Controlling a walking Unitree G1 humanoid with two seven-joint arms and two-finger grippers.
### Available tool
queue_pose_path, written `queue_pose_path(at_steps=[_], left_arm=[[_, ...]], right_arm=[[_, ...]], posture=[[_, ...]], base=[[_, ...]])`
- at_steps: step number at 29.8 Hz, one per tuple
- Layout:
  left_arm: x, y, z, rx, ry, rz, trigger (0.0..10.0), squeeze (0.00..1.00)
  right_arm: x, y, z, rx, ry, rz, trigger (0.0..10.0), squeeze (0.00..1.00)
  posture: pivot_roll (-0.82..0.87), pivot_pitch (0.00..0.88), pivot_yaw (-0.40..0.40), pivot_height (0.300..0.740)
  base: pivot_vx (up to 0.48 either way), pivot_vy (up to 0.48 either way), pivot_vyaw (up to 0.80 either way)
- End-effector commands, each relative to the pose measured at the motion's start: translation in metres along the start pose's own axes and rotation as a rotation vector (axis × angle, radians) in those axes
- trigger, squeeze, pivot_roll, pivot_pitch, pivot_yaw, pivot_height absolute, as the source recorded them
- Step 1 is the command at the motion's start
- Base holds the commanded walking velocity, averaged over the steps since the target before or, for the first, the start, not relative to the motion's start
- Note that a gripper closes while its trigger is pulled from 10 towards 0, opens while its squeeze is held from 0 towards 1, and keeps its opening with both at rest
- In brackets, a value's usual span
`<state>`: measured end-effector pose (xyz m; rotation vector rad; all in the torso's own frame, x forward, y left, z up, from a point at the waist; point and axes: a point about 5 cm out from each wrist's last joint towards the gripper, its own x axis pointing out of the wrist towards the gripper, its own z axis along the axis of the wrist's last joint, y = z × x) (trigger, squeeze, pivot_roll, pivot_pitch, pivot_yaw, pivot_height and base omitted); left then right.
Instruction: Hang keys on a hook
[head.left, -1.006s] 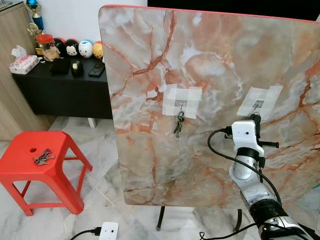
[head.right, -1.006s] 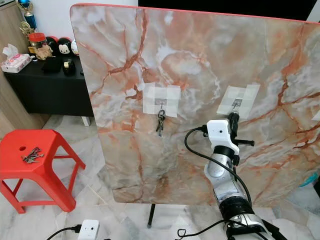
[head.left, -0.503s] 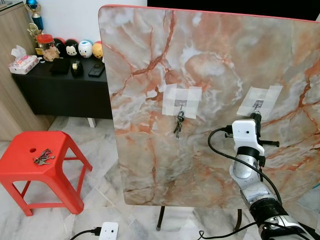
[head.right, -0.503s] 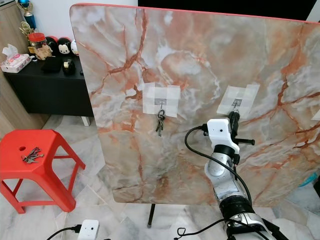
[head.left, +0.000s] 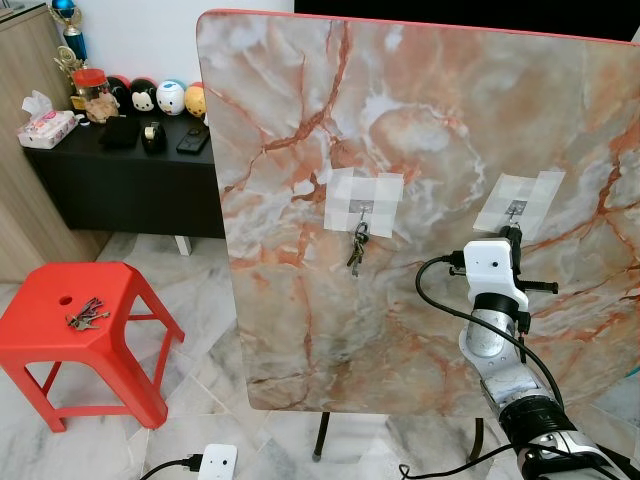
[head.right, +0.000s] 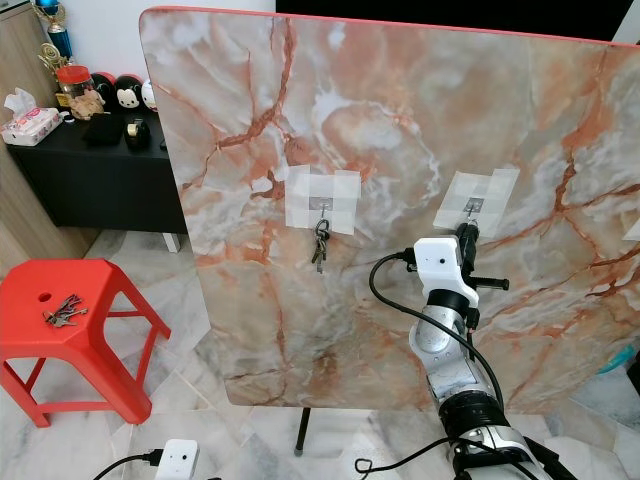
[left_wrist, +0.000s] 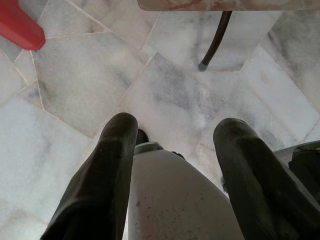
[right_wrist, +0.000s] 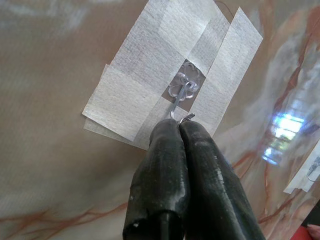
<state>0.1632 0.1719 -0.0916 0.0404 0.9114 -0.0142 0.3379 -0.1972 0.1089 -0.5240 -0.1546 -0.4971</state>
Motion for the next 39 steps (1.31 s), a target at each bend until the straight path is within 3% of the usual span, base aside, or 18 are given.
queue_pose_path(at_steps=[1, 17, 39], left_arm=[[-0.002, -0.002, -0.009, 0.007, 0.038, -0.003, 10.0, 0.00], [-0.002, -0.002, -0.009, 0.007, 0.037, -0.002, 10.0, 0.00], [-0.002, -0.002, -0.009, 0.009, 0.037, -0.001, 10.0, 0.00]], right_arm=[[0.002, -0.001, 0.002, 0.001, -0.004, -0.003, 10.0, 0.00], [-0.009, 0.002, 0.003, 0.009, -0.024, -0.011, 10.0, 0.00], [0.002, -0.005, 0.004, -0.005, -0.012, -0.038, 10.0, 0.00]], posture=[[0.10, 0.000, -0.090, 0.740], [0.10, 0.000, -0.090, 0.740], [0.10, 0.000, -0.089, 0.740]], base=[[0.000, 0.000, 0.00], [0.000, 0.000, 0.00], [0.000, 0.000, 0.00]])
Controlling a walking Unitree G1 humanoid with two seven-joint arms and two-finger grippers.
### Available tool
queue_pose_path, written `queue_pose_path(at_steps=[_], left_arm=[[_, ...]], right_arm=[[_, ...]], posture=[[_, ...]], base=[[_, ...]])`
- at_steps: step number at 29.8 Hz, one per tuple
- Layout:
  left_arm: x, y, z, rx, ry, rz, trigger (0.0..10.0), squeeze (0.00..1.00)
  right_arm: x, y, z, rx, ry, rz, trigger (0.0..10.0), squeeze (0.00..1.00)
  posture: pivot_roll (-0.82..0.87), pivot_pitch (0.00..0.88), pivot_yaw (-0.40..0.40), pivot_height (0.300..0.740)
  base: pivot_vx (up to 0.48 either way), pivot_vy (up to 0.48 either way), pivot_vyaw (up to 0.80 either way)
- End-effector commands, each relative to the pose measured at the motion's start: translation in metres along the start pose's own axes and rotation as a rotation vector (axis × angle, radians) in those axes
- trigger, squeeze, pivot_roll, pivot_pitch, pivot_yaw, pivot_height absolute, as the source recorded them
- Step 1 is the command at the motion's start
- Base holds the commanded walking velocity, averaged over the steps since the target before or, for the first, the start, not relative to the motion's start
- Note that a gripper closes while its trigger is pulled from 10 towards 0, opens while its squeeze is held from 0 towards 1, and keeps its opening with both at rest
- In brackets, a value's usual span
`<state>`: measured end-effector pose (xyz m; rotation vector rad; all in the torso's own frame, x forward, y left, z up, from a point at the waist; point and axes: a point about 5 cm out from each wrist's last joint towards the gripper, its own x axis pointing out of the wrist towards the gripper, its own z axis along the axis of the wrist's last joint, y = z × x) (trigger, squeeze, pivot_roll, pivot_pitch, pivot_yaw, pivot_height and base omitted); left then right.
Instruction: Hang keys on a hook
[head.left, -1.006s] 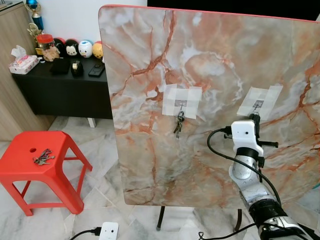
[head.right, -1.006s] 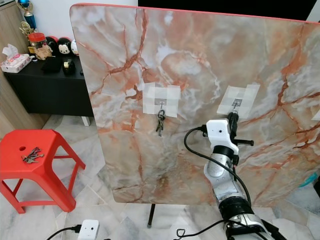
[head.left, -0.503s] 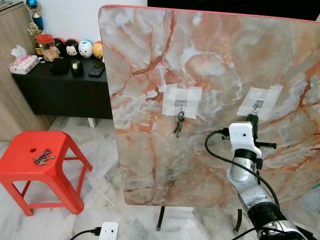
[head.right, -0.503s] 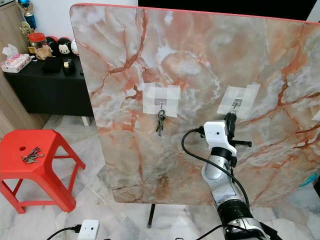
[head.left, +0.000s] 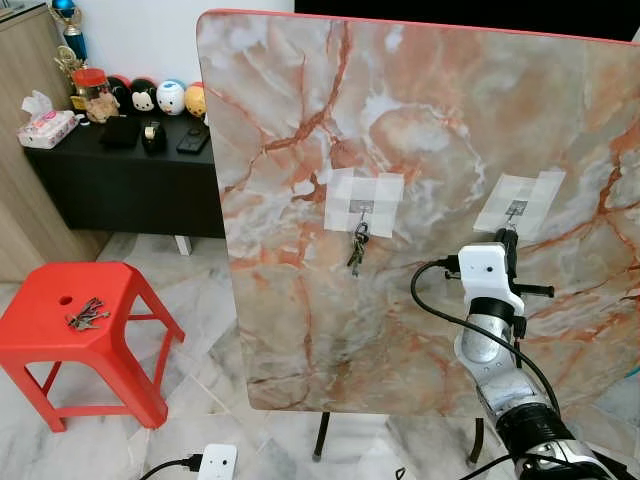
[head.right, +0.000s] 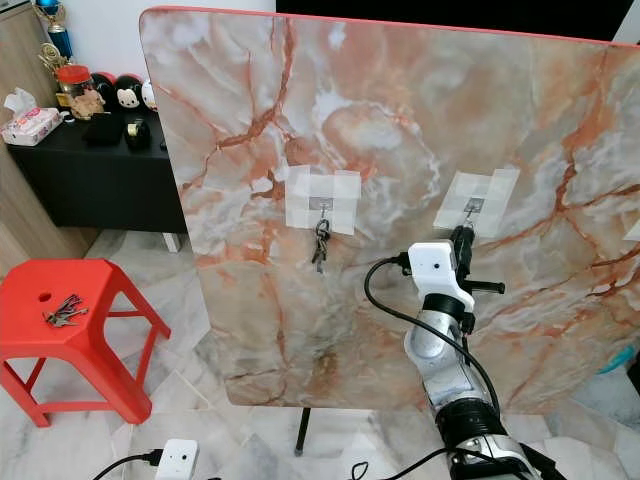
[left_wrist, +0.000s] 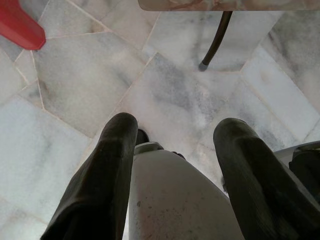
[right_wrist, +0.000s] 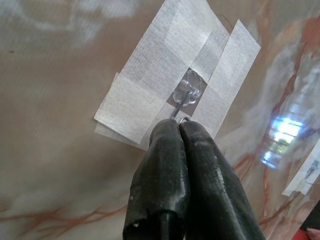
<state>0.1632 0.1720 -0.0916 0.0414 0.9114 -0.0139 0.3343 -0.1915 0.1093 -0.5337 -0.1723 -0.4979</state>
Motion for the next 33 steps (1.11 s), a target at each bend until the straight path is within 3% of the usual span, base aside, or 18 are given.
queue_pose_path(at_steps=[1, 33], left_arm=[[-0.0020, -0.0018, -0.0095, 0.008, 0.037, -0.001, 10.0, 0.00], [-0.0023, -0.0013, -0.0099, 0.009, 0.037, 0.002, 10.0, 0.00]], right_arm=[[0.0073, -0.0072, 0.0004, 0.000, 0.007, -0.034, 10.0, 0.00], [0.0115, -0.0089, -0.0070, -0.021, 0.057, -0.007, 10.0, 0.00]], posture=[[0.10, 0.000, -0.089, 0.740], [0.10, 0.000, -0.088, 0.740]], base=[[0.000, 0.000, 0.00], [0.000, 0.000, 0.00]])
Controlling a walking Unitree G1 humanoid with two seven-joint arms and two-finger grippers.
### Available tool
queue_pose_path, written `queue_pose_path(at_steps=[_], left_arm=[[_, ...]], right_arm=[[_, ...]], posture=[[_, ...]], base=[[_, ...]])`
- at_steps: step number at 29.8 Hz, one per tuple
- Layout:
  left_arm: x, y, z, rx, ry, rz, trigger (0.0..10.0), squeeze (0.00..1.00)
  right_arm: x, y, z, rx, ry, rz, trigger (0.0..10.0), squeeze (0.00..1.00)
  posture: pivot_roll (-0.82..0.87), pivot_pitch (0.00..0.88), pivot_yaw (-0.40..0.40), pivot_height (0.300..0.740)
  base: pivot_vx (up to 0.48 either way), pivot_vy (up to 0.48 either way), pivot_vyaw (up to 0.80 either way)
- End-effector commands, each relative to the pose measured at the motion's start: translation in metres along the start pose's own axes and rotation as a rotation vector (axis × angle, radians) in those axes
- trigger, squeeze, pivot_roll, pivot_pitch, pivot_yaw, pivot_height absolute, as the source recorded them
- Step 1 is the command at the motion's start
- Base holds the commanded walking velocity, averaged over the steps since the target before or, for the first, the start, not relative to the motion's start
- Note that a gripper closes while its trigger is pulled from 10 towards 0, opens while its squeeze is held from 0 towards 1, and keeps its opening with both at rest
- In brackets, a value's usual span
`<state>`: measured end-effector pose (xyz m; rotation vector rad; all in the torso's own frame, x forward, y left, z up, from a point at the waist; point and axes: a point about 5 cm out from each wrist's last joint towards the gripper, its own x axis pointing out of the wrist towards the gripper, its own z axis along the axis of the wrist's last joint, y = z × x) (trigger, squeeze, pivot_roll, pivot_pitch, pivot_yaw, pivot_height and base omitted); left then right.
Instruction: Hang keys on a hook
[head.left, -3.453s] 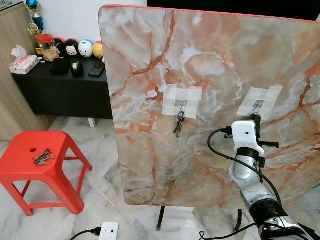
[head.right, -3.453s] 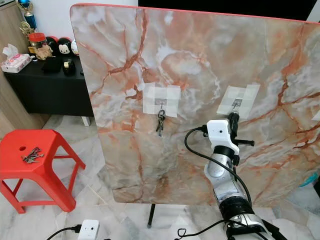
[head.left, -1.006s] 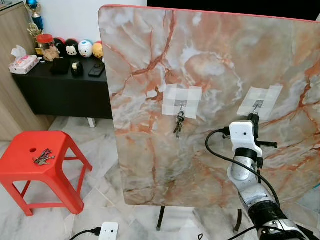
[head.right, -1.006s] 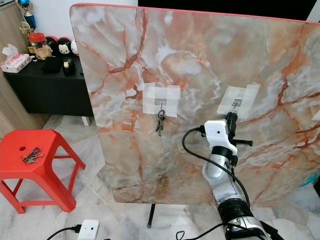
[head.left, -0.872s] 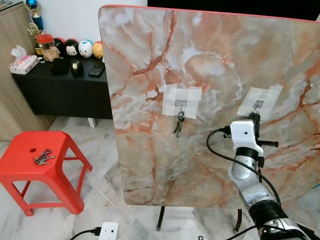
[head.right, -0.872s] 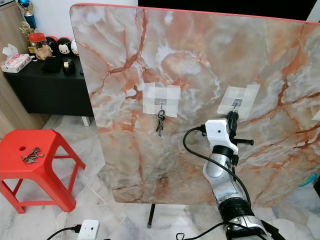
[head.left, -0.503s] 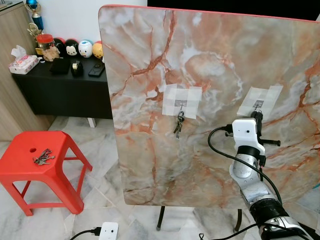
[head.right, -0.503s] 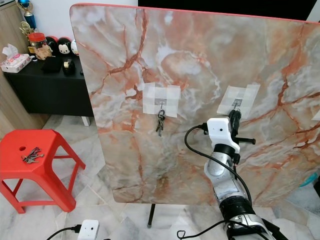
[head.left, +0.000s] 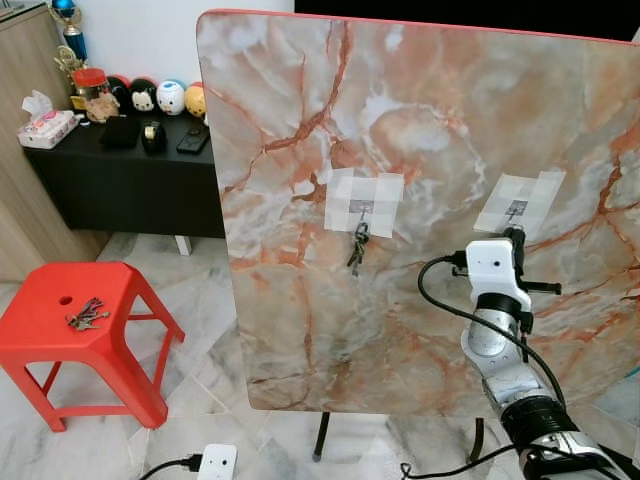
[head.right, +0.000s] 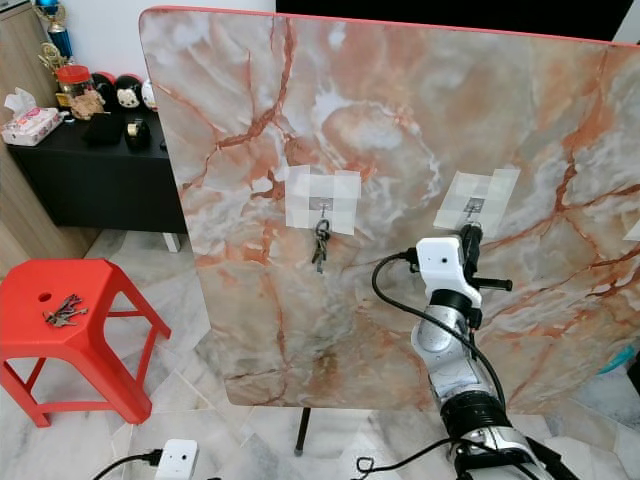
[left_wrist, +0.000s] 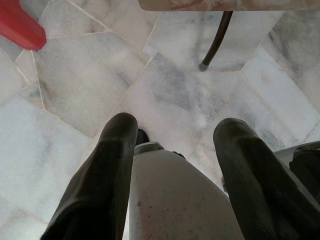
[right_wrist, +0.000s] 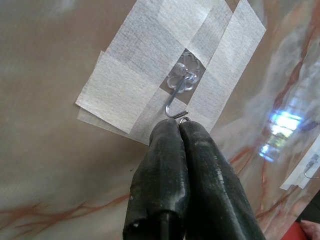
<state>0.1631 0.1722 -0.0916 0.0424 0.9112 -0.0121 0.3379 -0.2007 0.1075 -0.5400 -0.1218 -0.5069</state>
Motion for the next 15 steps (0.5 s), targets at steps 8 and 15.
queue_pose_path(at_steps=[8, 15], left_arm=[[-0.0022, -0.0011, -0.0097, 0.011, 0.036, 0.002, 10.0, 0.00], [-0.0022, -0.0014, -0.0097, 0.010, 0.036, 0.001, 10.0, 0.00]], right_arm=[[0.0062, -0.0049, 0.0021, -0.008, -0.007, -0.013, 10.0, 0.00], [0.0055, -0.0045, 0.0044, 0.000, -0.025, -0.017, 10.0, 0.00]], posture=[[0.10, 0.000, -0.087, 0.740], [0.10, 0.000, -0.088, 0.740]], base=[[0.000, 0.000, 0.00], [0.000, 0.000, 0.00]])
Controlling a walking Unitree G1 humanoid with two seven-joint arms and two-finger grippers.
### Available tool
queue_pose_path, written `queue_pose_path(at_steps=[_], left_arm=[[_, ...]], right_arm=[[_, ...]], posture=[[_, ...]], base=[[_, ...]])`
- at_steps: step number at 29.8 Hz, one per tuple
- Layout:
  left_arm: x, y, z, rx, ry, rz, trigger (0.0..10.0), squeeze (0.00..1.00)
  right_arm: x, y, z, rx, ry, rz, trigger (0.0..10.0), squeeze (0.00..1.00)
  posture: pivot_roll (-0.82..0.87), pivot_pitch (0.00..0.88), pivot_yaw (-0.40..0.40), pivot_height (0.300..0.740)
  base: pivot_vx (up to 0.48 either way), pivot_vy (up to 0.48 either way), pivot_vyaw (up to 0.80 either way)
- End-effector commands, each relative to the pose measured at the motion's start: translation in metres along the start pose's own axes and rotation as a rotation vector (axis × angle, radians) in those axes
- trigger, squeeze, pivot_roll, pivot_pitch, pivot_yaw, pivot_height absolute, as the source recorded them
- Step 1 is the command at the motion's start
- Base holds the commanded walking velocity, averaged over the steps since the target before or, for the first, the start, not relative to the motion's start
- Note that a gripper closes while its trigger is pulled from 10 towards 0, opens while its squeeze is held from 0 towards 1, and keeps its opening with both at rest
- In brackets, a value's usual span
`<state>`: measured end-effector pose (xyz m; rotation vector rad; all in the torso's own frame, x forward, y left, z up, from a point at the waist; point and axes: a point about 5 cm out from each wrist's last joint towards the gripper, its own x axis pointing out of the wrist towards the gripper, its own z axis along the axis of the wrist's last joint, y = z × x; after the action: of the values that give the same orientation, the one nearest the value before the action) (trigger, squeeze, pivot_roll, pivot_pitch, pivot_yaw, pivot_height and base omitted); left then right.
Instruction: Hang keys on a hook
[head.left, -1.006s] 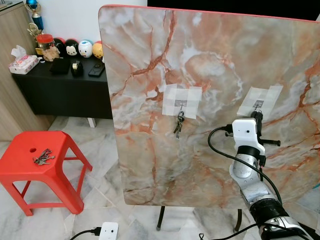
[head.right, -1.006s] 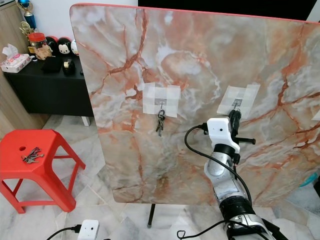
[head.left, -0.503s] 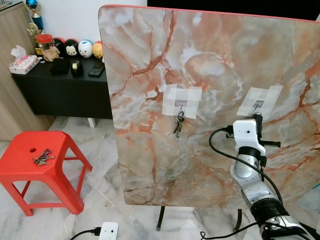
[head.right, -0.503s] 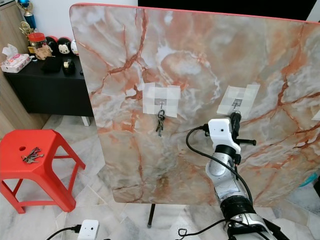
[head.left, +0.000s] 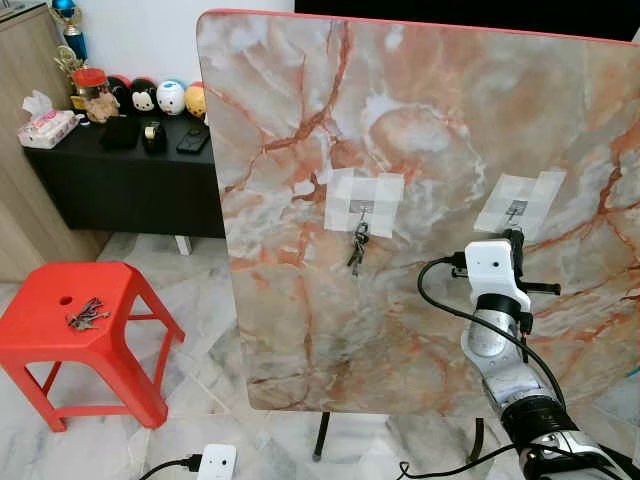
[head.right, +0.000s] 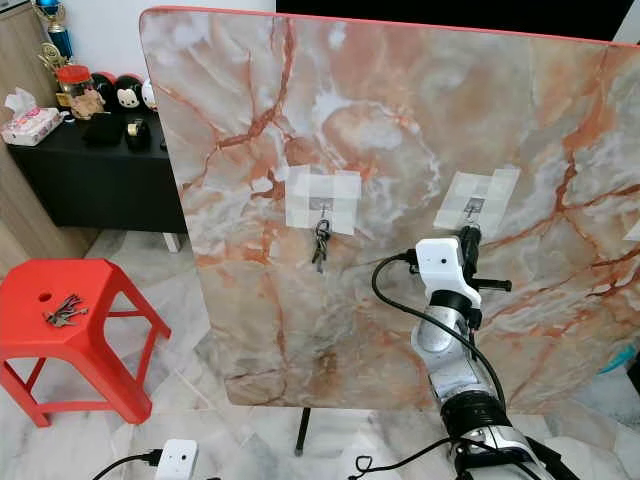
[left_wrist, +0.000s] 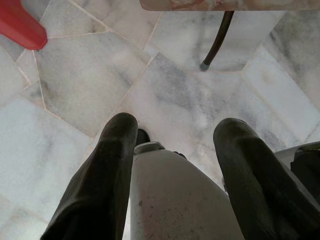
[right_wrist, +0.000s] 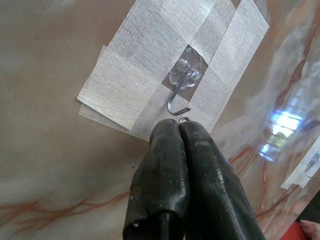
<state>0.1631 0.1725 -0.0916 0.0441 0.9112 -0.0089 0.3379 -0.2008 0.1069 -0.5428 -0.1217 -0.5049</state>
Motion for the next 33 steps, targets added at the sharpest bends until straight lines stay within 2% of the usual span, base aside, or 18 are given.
queue_pose_path(at_steps=[1, 21, 33], left_arm=[[-0.0022, -0.0017, -0.0096, 0.009, 0.035, -0.002, 10.0, 0.00], [-0.0023, -0.0016, -0.0100, 0.011, 0.036, -0.003, 10.0, 0.00], [-0.0024, -0.0016, -0.0102, 0.012, 0.037, -0.005, 10.0, 0.00]], right_arm=[[0.0048, -0.0040, 0.0050, 0.003, -0.025, -0.016, 10.0, 0.00], [0.0014, -0.0030, 0.0060, 0.001, -0.038, -0.024, 10.0, 0.00], [-0.0018, 0.0031, 0.0072, -0.007, -0.040, 0.006, 10.0, 0.00]], posture=[[0.10, 0.000, -0.088, 0.740], [0.10, 0.000, -0.086, 0.740], [0.10, 0.000, -0.087, 0.740]], base=[[0.000, 0.000, 0.00], [0.000, 0.000, 0.00], [0.000, 0.000, 0.00]])
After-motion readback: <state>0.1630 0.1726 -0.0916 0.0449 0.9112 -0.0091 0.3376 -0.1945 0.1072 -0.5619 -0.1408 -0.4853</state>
